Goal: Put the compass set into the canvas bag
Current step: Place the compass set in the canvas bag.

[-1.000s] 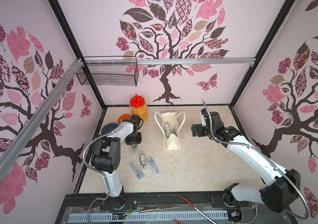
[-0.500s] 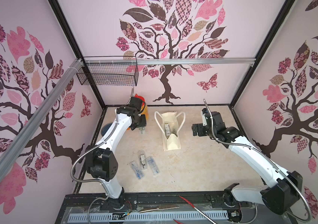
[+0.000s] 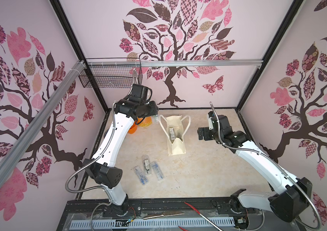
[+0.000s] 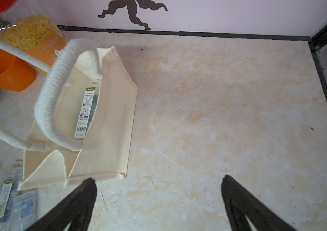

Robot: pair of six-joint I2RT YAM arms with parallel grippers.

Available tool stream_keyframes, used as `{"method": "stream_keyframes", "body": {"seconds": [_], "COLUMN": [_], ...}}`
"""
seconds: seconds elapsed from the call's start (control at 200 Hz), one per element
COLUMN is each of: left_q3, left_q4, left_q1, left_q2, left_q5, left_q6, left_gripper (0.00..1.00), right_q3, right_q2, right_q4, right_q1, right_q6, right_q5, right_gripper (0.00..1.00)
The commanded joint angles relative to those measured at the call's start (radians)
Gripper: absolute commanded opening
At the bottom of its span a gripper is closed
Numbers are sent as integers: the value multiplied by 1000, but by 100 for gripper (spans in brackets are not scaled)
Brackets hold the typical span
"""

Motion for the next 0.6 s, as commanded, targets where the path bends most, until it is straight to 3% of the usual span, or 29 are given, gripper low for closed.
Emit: {"method": "stream_keyframes", "body": {"seconds": [0.0,0.28,0.595], "left_q3": [60,126,37], "left_q4": [-15,15,53], "left_q1": [-42,-138,-152], "left_q2": [40,166,239], "left_q5": [7,-12,-58], "left_q6": [-17,-22,-34], "left_gripper": [45,44,45], "right_q3": [13,-14,-42], "right_q2": [-49,-69,-87], "right_q4": [1,6,15], "right_q1": [-3,-4,-4], "right_q6": [0,6,-3], "right_q5": [16,17,28], "right_gripper": [100,100,100]}}
